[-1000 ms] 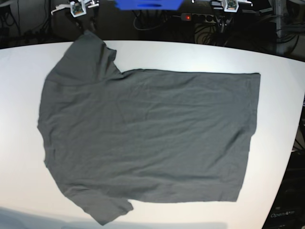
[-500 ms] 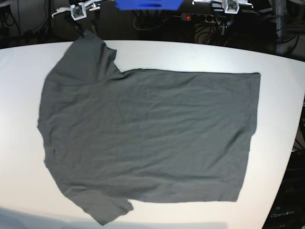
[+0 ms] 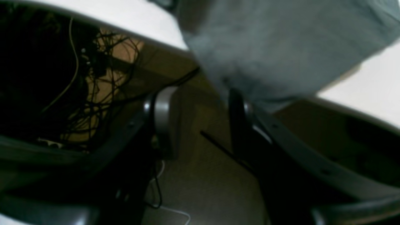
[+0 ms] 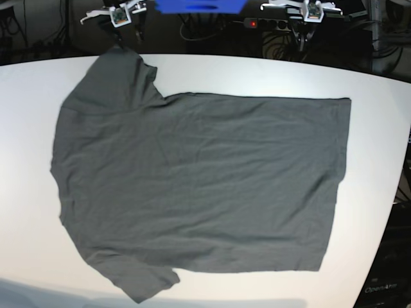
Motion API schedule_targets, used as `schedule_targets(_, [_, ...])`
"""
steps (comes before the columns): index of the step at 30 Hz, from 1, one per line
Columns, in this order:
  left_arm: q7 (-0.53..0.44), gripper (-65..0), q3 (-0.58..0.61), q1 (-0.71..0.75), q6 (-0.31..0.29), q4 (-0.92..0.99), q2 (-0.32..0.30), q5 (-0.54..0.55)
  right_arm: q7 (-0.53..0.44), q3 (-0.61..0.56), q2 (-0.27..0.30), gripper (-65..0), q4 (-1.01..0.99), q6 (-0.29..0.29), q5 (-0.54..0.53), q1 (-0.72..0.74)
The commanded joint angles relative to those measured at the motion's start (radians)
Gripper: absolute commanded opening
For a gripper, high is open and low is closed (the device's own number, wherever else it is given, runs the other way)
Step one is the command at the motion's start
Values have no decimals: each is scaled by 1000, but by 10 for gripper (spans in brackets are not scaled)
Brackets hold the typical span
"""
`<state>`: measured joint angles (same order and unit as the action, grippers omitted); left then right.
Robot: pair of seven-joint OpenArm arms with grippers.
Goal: Fold the T-shirt properly
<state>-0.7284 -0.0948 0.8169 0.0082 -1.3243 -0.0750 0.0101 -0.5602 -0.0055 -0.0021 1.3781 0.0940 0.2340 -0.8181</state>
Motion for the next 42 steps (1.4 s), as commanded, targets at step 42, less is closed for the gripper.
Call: schedule_targets(42, [-29, -639, -38, 2, 2, -8, 4, -11, -41, 91, -8, -393, 19, 10, -112, -22])
